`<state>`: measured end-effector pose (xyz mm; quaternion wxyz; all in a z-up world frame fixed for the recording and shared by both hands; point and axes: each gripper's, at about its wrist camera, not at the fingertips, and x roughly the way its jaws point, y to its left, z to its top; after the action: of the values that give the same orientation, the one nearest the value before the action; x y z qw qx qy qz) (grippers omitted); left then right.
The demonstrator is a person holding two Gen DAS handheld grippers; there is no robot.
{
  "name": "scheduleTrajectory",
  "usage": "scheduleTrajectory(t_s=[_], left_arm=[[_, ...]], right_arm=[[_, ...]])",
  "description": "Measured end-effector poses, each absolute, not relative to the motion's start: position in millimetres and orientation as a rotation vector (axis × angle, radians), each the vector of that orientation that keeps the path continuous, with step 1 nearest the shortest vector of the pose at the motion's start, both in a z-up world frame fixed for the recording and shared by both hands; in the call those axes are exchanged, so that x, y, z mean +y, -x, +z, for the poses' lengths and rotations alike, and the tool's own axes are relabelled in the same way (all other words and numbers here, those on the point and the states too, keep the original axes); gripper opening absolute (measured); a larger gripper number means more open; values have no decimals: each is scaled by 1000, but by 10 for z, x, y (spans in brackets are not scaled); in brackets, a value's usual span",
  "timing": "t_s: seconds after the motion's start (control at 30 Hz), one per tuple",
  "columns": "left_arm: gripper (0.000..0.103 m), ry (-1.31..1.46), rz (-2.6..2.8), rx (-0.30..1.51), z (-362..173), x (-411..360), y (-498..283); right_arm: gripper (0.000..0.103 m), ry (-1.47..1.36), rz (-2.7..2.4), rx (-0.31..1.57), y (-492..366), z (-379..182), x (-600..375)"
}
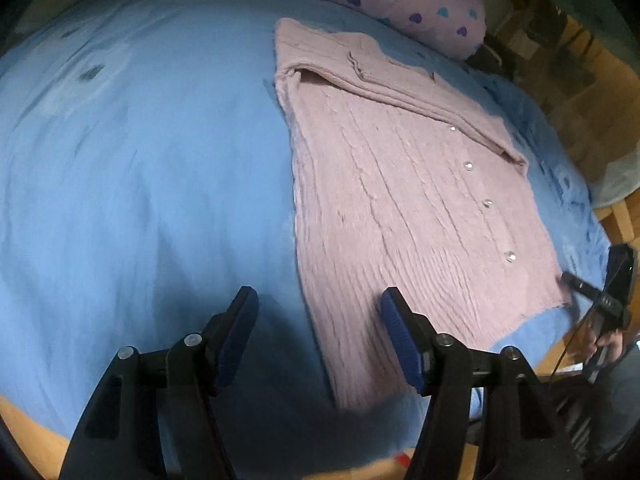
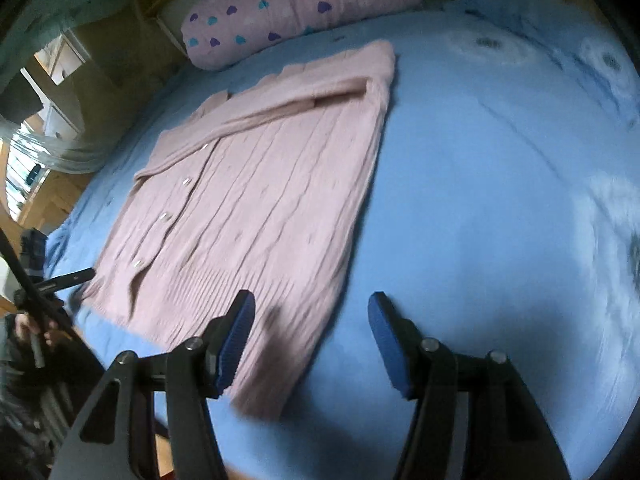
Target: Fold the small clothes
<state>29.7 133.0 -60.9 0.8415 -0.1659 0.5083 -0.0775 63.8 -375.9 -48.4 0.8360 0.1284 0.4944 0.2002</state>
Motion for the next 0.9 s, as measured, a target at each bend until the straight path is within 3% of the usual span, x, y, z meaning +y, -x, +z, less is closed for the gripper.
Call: scheduleTrajectory(t_s=[0.2, 0.47, 0.77, 0.9], left_arm=[[59, 382, -193, 1055, -602, 1205, -107], [60, 444, -249, 1062, -709, 1160, -677], [60, 573, -300, 1049, -649, 1303, -157], [60, 545, -294, 1044, -636, 1252, -92]], right_arm=[[65, -372, 496, 1106, -438, -515, -3768], [66, -556, 542, 1121, -720, -644, -3761], [66, -779, 634, 1118, -666, -740, -3837], [64, -676, 609, 1140, -540, -700, -3693]])
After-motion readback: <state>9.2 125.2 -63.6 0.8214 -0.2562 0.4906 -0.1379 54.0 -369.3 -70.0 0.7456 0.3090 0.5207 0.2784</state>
